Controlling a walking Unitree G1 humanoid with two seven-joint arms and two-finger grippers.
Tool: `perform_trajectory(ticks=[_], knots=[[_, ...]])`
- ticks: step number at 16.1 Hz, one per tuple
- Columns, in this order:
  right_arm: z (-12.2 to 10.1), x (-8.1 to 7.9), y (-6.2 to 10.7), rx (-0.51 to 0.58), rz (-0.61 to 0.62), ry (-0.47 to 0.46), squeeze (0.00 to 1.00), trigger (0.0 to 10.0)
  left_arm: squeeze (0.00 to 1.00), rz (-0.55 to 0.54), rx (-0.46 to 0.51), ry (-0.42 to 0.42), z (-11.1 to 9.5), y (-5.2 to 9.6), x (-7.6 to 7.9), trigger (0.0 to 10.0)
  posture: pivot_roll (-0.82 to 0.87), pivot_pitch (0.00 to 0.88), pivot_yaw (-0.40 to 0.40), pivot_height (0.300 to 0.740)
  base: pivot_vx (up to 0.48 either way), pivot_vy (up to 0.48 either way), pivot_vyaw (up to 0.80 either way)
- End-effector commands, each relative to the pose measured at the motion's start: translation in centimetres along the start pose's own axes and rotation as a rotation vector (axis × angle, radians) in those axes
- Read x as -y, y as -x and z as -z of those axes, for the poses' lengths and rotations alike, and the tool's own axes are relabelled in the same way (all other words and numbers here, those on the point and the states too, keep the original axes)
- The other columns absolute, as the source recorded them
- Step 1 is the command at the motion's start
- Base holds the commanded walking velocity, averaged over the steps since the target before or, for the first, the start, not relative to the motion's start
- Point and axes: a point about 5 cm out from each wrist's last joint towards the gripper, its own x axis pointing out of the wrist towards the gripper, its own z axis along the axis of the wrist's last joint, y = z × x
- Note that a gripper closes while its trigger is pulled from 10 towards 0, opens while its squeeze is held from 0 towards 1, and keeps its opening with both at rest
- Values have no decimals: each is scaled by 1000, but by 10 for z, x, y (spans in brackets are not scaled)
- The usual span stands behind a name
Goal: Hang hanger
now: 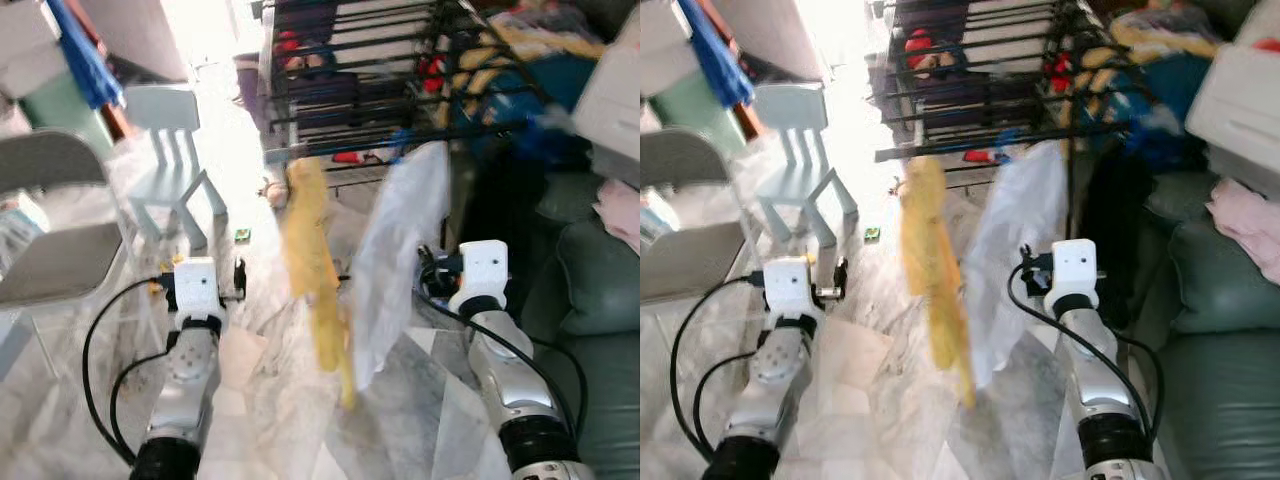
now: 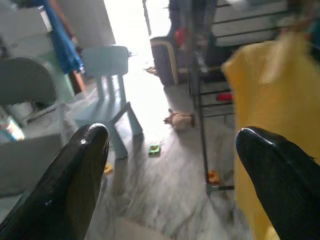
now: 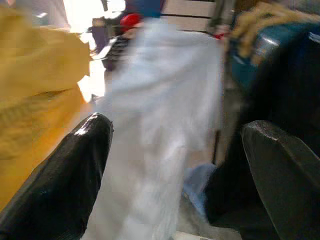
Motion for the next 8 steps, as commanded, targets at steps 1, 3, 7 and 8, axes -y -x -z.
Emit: perform_trajectory(ticks=[1,3,7,8], knots=[[-6,-9,-5,13,-47,15,0,10000,0,-20,0,-4,1,0,-5,10000,-91,0,15,740,0,0,0],[-7,-7,-9,2,-58,53,0,10000,0,-1,28,-14,-3,0,-2,10000,-87,0,-41,740,0,0,0],[-5,-12,-17,-20,-69,52,0,10000,0,-6,49,-21,-7,-4,-9,10000,-62,0,-28,740,0,0,0],[-6,-16,-19,-14,-74,42,0,10000,0,-8,52,-11,-8,-4,-9,10000,-64,0,-9,740,0,0,0]])
